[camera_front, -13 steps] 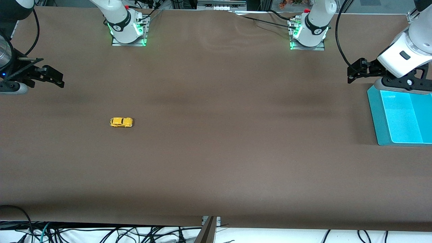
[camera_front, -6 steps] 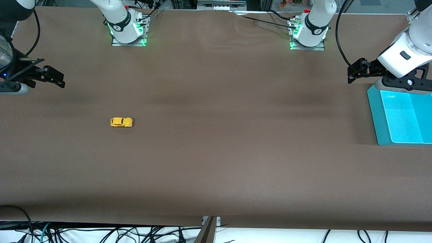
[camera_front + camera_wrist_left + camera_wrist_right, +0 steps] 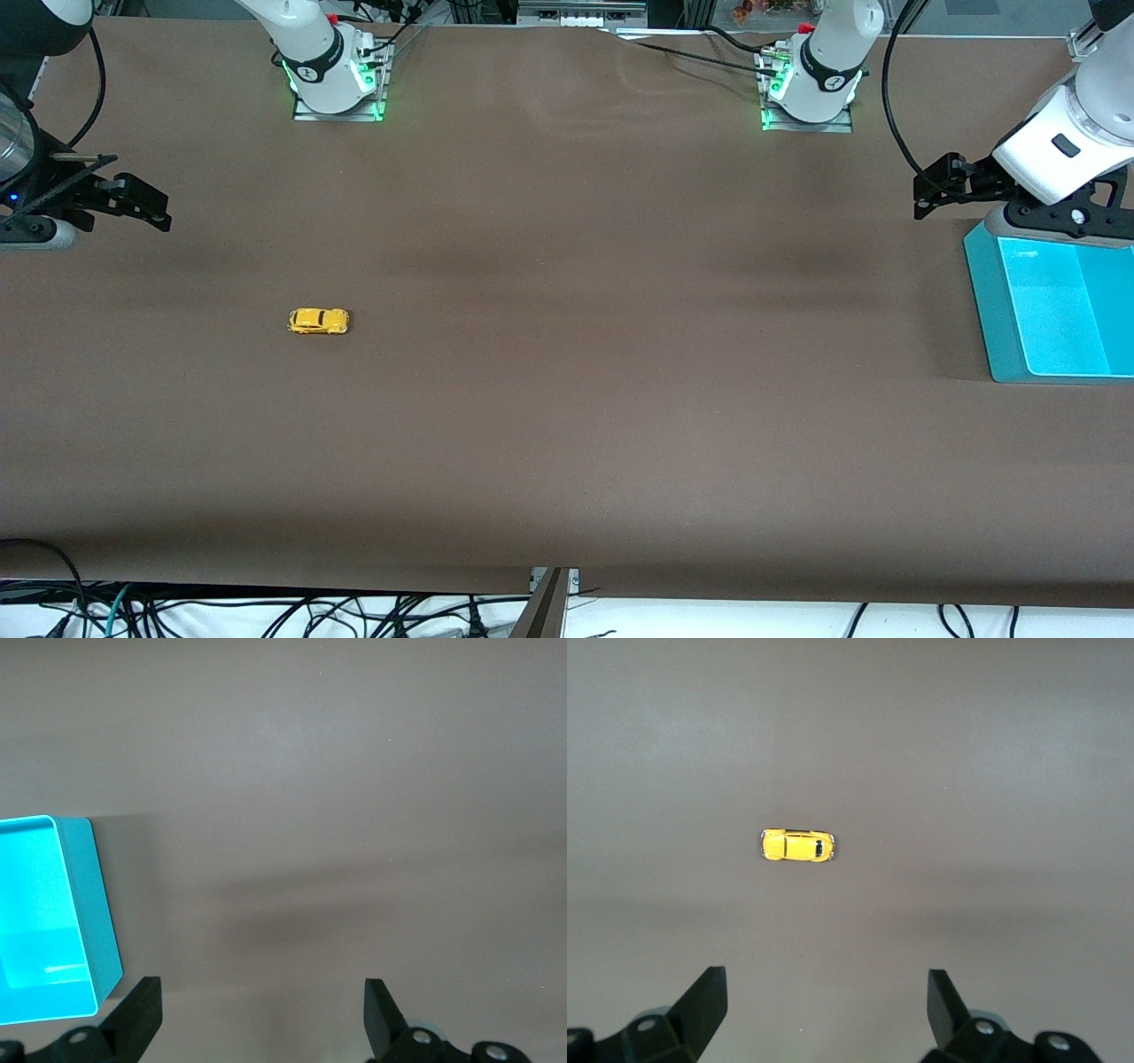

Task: Wind and store yellow beetle car

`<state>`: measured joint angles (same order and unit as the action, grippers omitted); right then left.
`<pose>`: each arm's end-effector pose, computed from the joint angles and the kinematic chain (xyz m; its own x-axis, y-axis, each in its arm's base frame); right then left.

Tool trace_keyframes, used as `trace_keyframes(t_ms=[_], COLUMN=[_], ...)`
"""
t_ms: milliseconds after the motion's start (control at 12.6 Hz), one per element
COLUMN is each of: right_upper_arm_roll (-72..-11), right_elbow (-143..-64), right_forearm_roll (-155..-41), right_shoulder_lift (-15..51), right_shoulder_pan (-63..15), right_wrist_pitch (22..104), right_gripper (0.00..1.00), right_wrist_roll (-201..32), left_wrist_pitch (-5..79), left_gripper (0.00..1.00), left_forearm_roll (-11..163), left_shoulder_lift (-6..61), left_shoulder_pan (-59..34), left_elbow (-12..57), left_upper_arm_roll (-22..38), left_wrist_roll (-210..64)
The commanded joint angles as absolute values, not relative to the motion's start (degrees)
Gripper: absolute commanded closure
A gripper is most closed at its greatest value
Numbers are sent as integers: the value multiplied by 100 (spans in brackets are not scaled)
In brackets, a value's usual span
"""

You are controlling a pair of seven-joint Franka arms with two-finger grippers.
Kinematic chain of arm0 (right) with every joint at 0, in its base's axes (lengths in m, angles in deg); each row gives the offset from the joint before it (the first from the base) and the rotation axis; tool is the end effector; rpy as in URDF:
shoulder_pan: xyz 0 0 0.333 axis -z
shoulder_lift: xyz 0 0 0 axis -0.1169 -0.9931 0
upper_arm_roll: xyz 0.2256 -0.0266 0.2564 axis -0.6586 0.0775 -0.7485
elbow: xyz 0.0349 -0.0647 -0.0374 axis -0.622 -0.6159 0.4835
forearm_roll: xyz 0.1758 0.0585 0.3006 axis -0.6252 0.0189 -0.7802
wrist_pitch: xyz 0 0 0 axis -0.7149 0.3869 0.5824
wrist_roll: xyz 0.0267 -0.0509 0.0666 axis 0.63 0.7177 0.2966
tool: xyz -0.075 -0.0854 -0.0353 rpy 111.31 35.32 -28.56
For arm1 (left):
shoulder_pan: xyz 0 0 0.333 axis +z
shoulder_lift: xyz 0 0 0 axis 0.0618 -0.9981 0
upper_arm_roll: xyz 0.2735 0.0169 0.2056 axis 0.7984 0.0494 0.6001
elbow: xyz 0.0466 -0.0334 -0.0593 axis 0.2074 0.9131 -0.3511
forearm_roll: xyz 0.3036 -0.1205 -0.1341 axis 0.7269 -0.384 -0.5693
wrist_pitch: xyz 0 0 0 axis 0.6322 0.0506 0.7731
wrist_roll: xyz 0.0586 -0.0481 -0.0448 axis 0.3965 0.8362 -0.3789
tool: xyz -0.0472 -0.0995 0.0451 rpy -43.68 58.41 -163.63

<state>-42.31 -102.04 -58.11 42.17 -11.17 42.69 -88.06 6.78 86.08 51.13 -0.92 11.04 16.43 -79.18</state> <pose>0.5131 -0.0059 0.5935 0.9987 0.0317 -0.0391 0.0334 -0.9984 0.0446 0.5141 -0.0579 0.6283 0.9913 -0.1114 -0.0707 -0.1131 -0.9934 -0.0206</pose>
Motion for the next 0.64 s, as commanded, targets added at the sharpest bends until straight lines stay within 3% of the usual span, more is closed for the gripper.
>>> trace_keyframes(t_ms=[0, 556], right_upper_arm_roll=[-4242, -4294], right_elbow=[-10051, -10034], right_forearm_roll=[-5851, -5912], right_shoulder_lift=[4163, 3857], right_shoulder_pan=[-1085, -1593], right_wrist_pitch=[4184, 4123], right_gripper=[0, 0], right_wrist_roll=[-8828, -8863], left_wrist_pitch=[535, 544], left_gripper=[0, 0], left_forearm_roll=[8627, 8627], left_shoulder_lift=[5040, 5040], left_shoulder_pan=[-73, -73], left_elbow=[926, 926], left_upper_arm_roll=[1628, 1619], left_wrist_roll=[-7897, -7897])
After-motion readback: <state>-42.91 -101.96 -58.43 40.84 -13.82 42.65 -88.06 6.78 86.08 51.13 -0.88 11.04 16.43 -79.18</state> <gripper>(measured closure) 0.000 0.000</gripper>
